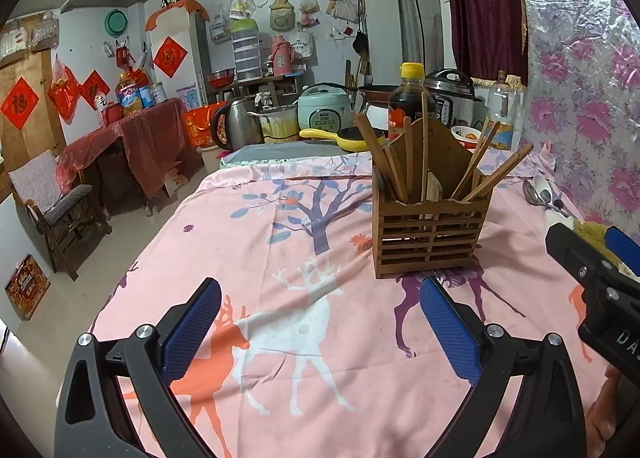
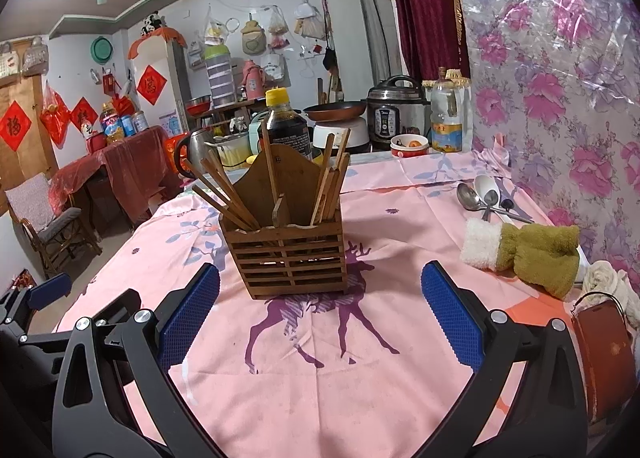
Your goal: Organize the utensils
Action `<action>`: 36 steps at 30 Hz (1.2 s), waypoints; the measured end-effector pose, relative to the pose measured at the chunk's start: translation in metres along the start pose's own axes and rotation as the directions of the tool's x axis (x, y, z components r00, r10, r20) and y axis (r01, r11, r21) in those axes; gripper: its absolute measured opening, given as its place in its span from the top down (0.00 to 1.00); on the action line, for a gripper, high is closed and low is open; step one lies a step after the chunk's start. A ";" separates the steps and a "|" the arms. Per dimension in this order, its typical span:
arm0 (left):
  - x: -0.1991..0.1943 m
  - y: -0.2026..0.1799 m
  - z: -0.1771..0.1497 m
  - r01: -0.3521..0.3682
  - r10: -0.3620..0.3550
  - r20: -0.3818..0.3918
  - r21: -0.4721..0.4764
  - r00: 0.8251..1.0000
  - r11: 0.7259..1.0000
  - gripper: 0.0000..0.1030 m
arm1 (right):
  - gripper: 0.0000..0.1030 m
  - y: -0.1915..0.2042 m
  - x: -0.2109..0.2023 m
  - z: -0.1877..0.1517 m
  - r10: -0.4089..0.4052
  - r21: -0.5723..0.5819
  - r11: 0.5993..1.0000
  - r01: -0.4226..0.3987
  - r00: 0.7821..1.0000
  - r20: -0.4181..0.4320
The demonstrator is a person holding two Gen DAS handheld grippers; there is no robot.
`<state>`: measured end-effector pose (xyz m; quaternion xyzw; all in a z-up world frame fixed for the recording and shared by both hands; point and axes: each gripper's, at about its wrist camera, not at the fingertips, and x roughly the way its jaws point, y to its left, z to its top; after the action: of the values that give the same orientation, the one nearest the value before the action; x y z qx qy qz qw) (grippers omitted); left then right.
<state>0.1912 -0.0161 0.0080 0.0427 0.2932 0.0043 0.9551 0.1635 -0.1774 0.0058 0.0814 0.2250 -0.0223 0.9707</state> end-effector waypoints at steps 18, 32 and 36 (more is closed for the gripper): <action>0.002 0.001 0.001 0.000 0.000 -0.004 -0.005 1.000 1.000 0.05 | 0.05 0.000 0.003 0.002 -0.001 0.003 1.000 0.001 1.000 -0.002; 0.004 0.001 0.001 0.002 -0.002 -0.006 -0.003 1.000 1.000 0.05 | 0.05 0.002 0.007 0.002 0.000 0.008 1.000 0.000 1.000 -0.007; 0.004 0.001 0.001 0.001 -0.001 -0.008 -0.001 1.000 1.000 0.05 | 0.05 0.001 0.007 0.002 0.000 0.010 1.000 0.000 1.000 -0.005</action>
<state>0.1949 -0.0152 0.0070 0.0420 0.2971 0.0044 0.9539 0.1709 -0.1766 0.0050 0.0864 0.2274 -0.0232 0.9697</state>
